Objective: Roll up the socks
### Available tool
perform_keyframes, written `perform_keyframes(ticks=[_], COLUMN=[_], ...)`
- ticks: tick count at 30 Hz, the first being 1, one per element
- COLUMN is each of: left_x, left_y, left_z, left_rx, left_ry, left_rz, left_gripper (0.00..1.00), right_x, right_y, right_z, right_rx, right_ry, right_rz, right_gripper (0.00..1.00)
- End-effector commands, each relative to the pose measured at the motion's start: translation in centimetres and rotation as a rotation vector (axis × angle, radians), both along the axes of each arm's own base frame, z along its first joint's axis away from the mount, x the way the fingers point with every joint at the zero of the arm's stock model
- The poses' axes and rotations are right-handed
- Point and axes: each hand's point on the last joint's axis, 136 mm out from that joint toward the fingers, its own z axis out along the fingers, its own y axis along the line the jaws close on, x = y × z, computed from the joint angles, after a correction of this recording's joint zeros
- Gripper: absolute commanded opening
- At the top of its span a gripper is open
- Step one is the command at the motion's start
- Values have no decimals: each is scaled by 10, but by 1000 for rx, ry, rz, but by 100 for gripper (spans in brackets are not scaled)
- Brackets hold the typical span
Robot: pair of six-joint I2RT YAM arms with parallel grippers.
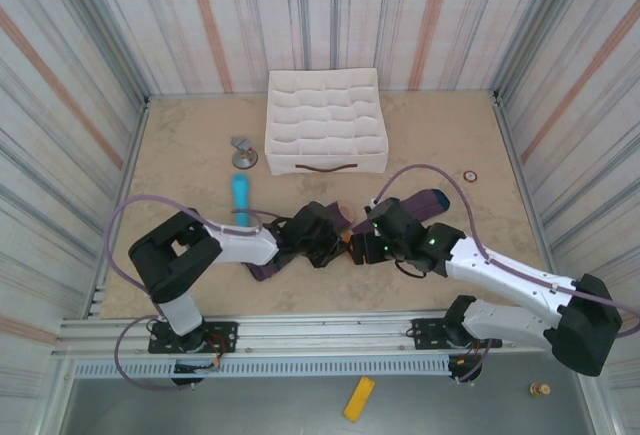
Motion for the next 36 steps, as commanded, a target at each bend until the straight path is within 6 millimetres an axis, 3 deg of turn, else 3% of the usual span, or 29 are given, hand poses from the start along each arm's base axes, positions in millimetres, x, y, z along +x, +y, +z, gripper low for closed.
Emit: perform_keyframes(ticks=[1,9,17,26,32,36], left_x=[-8,-10,-17,-18,-17,-18], left_y=[27,54,48,42,39,37], left_z=[-3,16,-2,-8,-5,-4], left_rx=[47,119,69,53,42,36], left_ry=[69,71,141,174,181,185], left_rz=[56,88,125,139,141,133], left_gripper=[0,0,0,0,0,0], right_x=[0,-17,-26,-22,-16,-10], right_y=[-3,29,63,65,67,65], right_z=[-12,-27,-41,-66,-67,-71], right_rx=[-100,-167,-164,-228,-245,-281], right_ry=[-96,-185,-199,-192,-224,-242], right_rz=[58,223,339,344,329,312], right_gripper=[86,77,68,61,59,51])
